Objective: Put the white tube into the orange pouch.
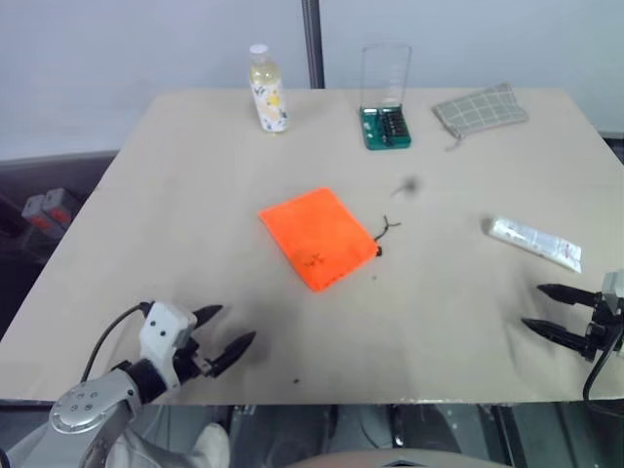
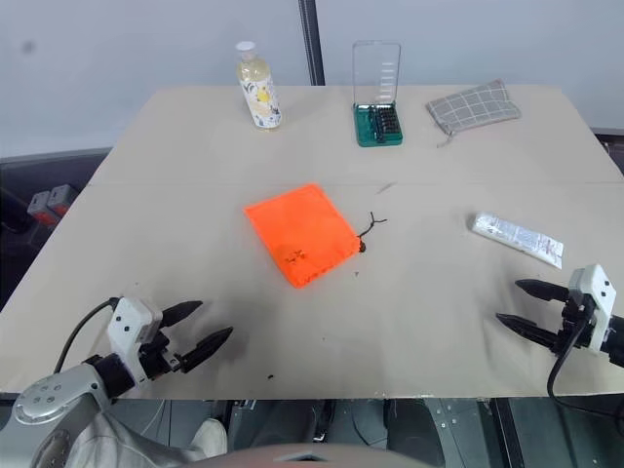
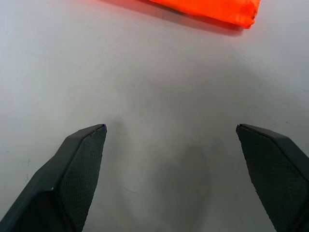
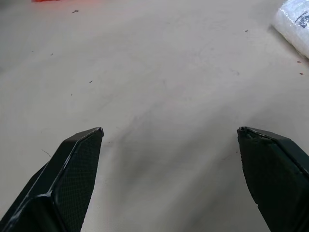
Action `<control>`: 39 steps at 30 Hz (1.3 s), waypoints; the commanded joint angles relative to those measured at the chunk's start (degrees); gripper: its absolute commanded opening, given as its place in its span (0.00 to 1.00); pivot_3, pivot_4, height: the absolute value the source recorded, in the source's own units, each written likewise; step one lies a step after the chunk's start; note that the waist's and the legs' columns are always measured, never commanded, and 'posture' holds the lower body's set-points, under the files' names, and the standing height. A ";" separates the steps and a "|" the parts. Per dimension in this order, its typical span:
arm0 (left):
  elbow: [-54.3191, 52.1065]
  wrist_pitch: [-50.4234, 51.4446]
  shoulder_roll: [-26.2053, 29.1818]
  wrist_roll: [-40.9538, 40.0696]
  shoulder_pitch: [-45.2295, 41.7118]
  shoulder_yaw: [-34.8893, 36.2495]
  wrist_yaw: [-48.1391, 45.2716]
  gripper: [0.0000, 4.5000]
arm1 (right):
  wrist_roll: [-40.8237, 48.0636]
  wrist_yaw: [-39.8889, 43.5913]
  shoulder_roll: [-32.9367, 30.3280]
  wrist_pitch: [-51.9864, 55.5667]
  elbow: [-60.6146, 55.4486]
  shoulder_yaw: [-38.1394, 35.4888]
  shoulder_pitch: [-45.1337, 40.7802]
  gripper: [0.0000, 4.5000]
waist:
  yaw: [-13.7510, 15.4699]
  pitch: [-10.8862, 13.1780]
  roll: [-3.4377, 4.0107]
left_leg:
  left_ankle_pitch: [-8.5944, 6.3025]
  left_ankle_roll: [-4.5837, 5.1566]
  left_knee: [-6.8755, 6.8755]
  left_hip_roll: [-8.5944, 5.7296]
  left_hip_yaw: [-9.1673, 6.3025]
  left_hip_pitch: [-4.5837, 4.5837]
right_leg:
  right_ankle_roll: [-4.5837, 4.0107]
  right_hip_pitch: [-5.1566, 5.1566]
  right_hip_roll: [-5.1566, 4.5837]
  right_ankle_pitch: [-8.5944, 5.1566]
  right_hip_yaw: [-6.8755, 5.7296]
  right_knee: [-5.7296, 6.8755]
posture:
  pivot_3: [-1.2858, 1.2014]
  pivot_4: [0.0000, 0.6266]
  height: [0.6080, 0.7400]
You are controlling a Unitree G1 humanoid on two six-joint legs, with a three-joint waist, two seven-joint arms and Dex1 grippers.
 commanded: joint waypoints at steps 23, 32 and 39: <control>1.08 -0.28 -0.57 2.51 -4.20 -0.12 -3.59 0.99 | 0.18 0.67 -0.83 -2.04 -0.80 -1.55 1.25 1.00 | 0.00 0.03 0.02 | 0.00 0.00 0.01 0.00 -0.02 -0.01 | 0.04 0.00 0.00 0.02 -0.02 -0.01 | 0.52 0.24 1.00; -9.14 5.74 -2.02 4.39 -9.95 -6.96 2.18 0.99 | 3.20 0.27 0.89 0.97 -4.58 -1.01 0.54 1.00 | 0.05 0.04 0.01 | 0.00 0.00 0.05 -0.01 -0.03 -0.03 | 0.05 0.01 0.00 0.03 -0.03 0.00 | 0.52 0.24 1.00; -13.92 7.10 -2.16 24.03 -20.32 -23.77 11.59 0.99 | 4.44 -1.91 2.53 3.80 -11.04 -0.73 1.92 1.00 | 0.09 0.04 0.00 | 0.00 0.00 0.06 -0.04 -0.04 -0.03 | 0.06 0.01 0.04 0.05 -0.03 0.01 | 0.52 0.24 1.00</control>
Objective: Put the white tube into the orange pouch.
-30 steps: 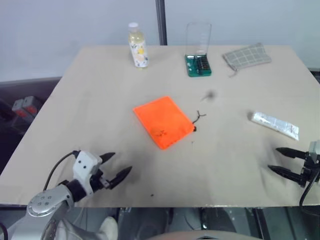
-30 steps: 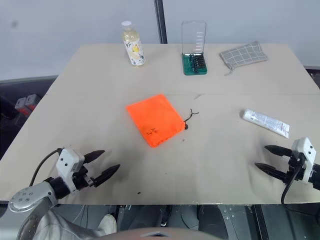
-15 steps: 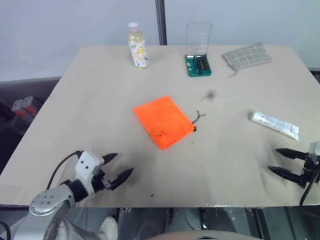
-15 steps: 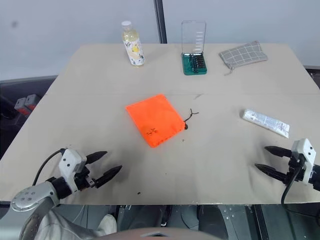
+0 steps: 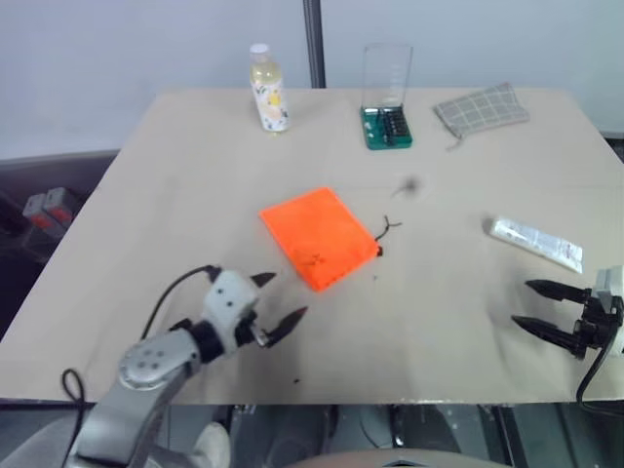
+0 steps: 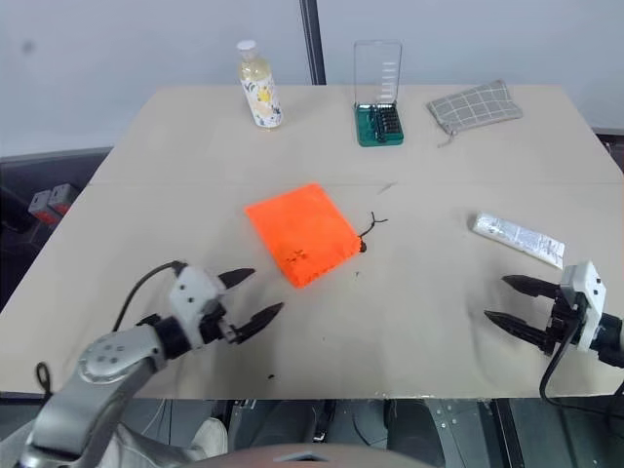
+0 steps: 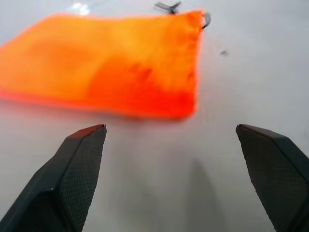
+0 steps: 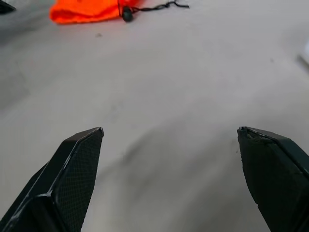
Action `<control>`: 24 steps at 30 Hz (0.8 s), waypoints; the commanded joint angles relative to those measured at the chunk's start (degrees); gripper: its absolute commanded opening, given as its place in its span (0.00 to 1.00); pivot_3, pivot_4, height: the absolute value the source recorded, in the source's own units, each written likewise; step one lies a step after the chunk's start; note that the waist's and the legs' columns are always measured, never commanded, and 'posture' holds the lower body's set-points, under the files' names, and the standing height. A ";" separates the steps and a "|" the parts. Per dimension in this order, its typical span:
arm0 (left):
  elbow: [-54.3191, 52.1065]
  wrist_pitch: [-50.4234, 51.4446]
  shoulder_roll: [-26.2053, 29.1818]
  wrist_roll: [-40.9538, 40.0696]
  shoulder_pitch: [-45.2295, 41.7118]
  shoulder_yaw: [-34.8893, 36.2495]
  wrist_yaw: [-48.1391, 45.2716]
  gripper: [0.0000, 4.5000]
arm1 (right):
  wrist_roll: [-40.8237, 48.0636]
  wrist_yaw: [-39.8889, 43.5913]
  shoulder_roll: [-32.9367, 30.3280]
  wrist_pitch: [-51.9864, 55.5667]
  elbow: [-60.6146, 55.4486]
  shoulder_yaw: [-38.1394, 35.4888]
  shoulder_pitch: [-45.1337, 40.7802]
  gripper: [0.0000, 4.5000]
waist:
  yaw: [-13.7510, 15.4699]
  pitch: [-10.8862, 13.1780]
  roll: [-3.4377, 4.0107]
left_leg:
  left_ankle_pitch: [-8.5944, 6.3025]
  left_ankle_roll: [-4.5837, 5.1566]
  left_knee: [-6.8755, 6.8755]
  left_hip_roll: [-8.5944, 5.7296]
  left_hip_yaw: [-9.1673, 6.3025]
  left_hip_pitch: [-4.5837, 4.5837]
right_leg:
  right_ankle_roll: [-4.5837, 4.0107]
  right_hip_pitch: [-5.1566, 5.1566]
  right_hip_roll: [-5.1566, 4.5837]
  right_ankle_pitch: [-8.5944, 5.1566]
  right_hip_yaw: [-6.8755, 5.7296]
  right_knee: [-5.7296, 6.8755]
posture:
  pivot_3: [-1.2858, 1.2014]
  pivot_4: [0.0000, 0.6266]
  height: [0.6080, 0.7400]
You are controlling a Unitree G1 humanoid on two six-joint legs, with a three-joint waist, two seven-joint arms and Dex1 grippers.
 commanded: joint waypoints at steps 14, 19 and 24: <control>8.95 -15.32 -5.06 46.71 -11.56 -21.87 19.07 0.99 | 3.25 -2.06 0.91 2.03 -10.00 -6.48 12.15 1.00 | 0.14 0.03 -0.03 | 0.00 0.01 -0.01 -0.04 -0.05 -0.05 | 0.03 -0.01 -0.03 -0.01 -0.04 -0.04 | 0.52 0.24 1.00; 11.13 -16.55 -8.70 51.08 -11.25 -21.24 22.57 0.99 | 3.52 -1.74 0.27 2.84 -10.88 -7.95 13.90 1.00 | 0.09 0.05 -0.06 | 0.00 0.01 0.01 -0.04 -0.08 -0.04 | 0.05 -0.01 -0.03 -0.01 -0.08 0.00 | 0.52 0.24 1.00; 12.19 -16.25 -10.26 52.27 -10.60 -19.73 23.17 0.99 | 3.30 -1.80 0.37 3.11 -10.92 -7.88 13.76 1.00 | 0.12 0.05 -0.06 | 0.00 0.01 0.01 -0.04 -0.08 -0.04 | 0.05 -0.01 -0.01 -0.01 -0.09 0.01 | 0.52 0.24 1.00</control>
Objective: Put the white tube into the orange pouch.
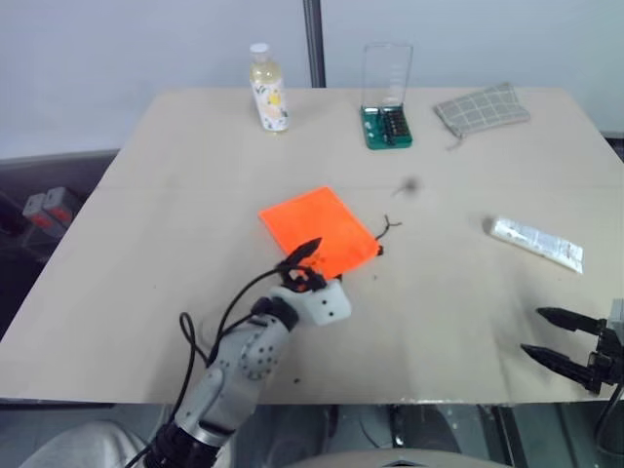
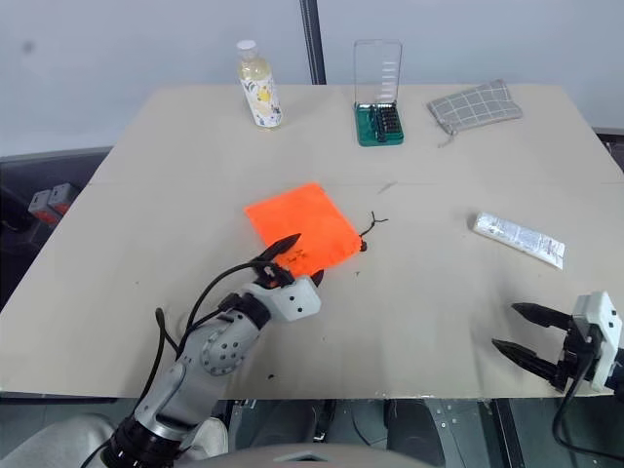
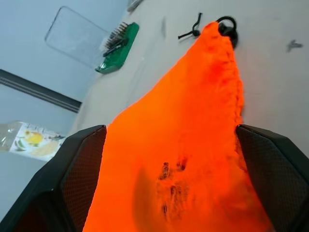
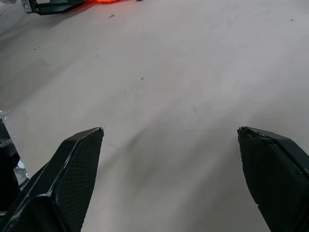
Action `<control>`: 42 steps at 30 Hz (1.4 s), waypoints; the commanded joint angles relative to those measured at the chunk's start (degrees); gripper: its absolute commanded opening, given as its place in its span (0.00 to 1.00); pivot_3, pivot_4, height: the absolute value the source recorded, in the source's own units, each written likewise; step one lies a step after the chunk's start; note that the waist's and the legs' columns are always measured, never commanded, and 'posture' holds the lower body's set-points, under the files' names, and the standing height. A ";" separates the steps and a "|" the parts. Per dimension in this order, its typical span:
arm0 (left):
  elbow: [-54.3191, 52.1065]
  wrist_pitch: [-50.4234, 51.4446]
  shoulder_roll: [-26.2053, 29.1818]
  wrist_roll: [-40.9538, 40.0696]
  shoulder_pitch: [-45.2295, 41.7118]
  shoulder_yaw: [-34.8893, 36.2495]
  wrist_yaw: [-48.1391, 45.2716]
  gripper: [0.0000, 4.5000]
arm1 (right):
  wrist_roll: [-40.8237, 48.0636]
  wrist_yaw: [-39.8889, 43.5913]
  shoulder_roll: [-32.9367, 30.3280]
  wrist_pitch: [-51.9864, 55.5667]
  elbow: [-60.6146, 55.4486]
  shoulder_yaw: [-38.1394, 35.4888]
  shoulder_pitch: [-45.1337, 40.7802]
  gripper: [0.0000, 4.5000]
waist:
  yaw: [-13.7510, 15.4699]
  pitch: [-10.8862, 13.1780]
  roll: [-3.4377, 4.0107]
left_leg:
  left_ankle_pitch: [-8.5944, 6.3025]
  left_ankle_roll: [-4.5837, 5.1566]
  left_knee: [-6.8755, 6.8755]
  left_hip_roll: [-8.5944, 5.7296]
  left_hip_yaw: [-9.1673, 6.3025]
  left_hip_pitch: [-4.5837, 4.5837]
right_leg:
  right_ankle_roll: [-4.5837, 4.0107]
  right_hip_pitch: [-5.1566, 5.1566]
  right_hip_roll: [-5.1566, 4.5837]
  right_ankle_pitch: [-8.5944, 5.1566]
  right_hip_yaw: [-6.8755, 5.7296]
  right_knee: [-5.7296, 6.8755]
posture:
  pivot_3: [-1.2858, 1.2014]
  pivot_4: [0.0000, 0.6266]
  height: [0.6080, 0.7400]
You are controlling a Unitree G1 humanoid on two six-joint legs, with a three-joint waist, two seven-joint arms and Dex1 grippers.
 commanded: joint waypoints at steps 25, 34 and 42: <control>6.67 -13.57 -2.97 4.14 -0.46 3.49 11.92 0.99 | -0.12 -1.92 3.37 -2.04 -3.04 -0.59 1.84 1.00 | 0.07 -0.01 0.01 | 0.00 0.00 0.15 -0.03 -0.03 -0.01 | 0.01 0.01 -0.01 0.00 -0.04 0.09 | 0.52 0.24 1.00; 3.92 -16.77 -2.26 1.24 1.55 4.63 9.92 0.99 | 0.10 -2.45 4.13 -2.30 -4.03 -0.78 3.29 1.00 | 0.05 -0.01 0.01 | 0.00 0.00 0.15 -0.03 -0.03 -0.01 | 0.01 0.01 -0.02 0.00 -0.04 0.10 | 0.52 0.24 1.00; 4.98 -18.38 -1.72 0.95 0.61 5.51 8.22 0.99 | -0.13 -3.25 5.32 -2.25 -4.90 -0.05 3.63 1.00 | 0.07 -0.01 0.02 | 0.00 0.00 0.21 -0.03 -0.04 -0.02 | 0.01 0.02 -0.01 0.00 -0.04 0.12 | 0.52 0.24 1.00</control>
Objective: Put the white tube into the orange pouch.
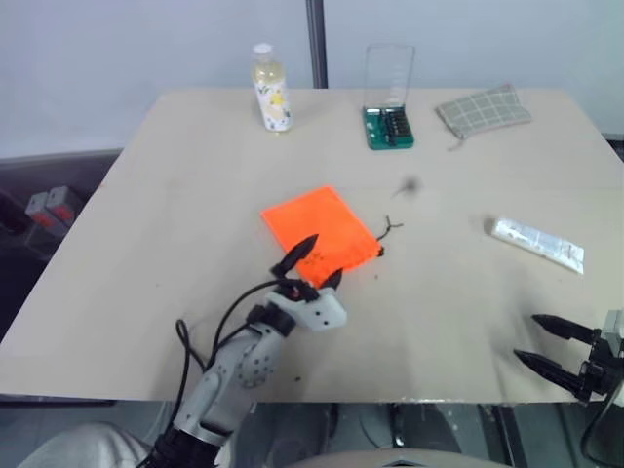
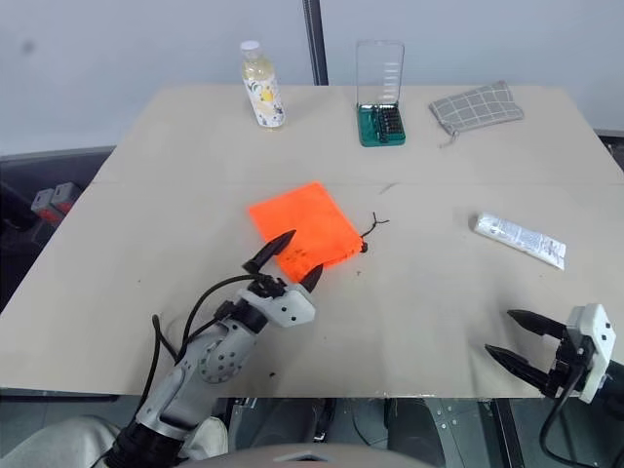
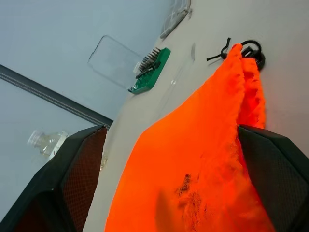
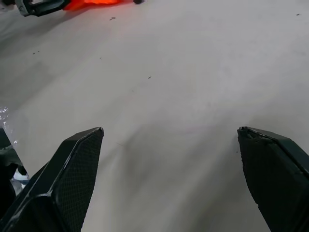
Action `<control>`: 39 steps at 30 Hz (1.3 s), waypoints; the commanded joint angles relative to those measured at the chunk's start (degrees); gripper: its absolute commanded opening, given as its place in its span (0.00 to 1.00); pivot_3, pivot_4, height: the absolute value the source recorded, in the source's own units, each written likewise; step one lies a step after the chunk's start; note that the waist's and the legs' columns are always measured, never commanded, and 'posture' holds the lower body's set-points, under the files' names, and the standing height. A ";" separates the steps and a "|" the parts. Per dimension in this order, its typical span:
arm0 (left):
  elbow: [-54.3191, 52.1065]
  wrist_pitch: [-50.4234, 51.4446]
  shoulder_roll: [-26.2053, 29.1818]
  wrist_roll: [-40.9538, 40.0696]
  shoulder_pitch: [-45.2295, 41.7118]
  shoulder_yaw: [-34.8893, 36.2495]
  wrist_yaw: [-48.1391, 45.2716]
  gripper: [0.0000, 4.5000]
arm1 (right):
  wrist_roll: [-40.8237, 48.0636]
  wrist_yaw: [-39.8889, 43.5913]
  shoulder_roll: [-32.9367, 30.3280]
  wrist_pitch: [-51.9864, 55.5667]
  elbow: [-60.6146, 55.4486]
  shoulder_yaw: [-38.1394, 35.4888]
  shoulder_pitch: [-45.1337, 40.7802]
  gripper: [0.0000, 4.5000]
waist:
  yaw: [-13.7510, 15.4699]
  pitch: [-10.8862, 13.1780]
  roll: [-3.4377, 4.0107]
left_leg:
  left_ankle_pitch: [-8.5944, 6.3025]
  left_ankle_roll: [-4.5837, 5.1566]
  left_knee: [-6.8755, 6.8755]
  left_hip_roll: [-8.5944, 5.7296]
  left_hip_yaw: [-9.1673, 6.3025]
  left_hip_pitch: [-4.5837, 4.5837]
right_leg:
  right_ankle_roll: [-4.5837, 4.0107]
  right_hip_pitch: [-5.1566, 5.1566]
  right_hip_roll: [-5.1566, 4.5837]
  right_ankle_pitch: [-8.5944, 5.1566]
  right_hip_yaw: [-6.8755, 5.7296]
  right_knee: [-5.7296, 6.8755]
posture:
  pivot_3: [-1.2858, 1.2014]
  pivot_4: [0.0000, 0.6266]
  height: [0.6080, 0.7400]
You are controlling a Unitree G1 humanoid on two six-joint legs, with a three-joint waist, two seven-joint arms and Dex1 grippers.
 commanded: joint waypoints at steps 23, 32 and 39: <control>4.78 15.20 -6.63 -8.58 -7.62 4.07 -11.02 0.02 | -2.74 -7.02 1.94 -2.39 -0.17 1.38 -3.63 1.00 | -0.06 -0.17 0.22 | 0.00 0.00 0.13 0.00 -0.03 0.06 | 0.02 0.10 0.24 0.01 -0.01 0.06 | 0.52 0.24 1.00; -2.21 21.87 -9.91 -22.78 -8.68 6.82 -20.27 0.02 | -11.40 -20.70 1.68 -7.46 0.23 1.17 -15.43 1.00 | -0.14 -0.16 0.20 | 0.01 -0.01 0.19 0.00 -0.03 0.01 | 0.05 0.04 0.31 0.05 0.01 0.08 | 0.52 0.24 1.00; -5.69 29.84 -10.89 -33.05 -8.84 8.80 -25.35 0.02 | -20.95 -24.08 -6.91 -6.93 13.01 6.38 -28.52 1.00 | -0.23 -0.13 0.16 | 0.03 -0.02 0.20 -0.03 0.13 -0.01 | 0.05 0.02 0.29 0.06 0.13 0.06 | 0.52 0.24 1.00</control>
